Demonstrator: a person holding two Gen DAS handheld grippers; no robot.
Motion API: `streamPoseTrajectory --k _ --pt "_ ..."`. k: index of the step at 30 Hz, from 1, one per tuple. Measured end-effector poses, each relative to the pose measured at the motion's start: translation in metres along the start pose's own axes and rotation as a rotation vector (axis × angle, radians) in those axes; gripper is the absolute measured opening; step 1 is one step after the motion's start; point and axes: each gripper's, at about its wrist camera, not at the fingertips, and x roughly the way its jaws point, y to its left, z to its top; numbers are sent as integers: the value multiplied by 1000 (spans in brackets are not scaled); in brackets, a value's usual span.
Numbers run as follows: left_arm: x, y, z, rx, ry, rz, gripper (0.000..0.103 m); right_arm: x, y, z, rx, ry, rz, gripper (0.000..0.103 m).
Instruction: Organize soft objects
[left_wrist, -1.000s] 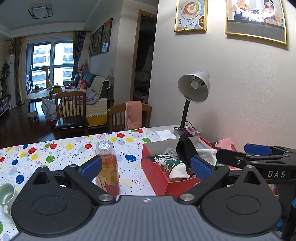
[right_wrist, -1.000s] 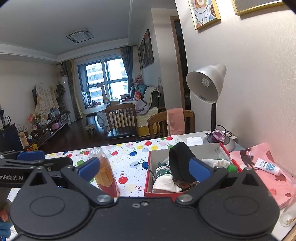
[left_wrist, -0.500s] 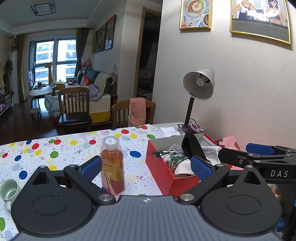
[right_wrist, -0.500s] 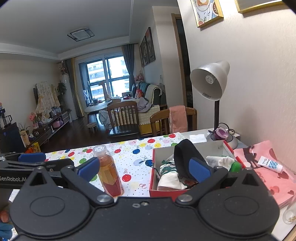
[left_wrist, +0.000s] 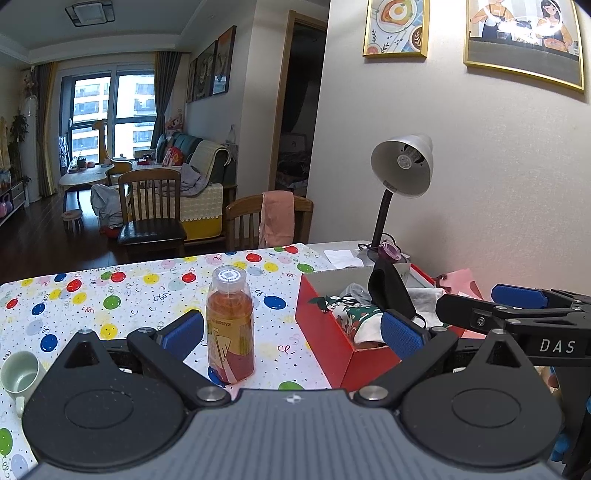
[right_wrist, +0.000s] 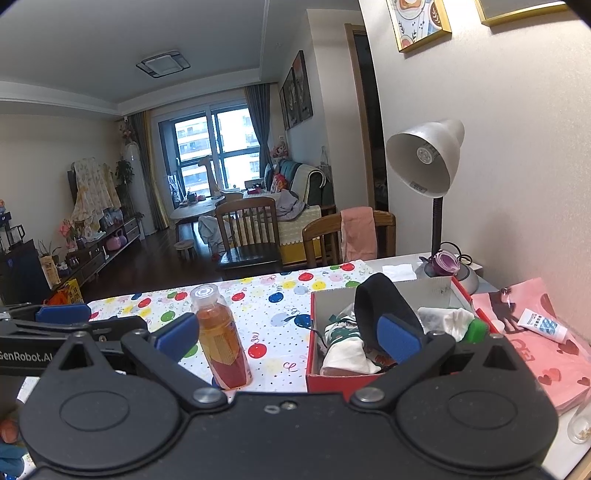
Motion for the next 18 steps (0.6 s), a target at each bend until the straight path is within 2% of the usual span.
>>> streamPoseTrajectory --k 18 --pt "-1 3 1 6 0 5 103 2 0 3 -3 6 -1 103"
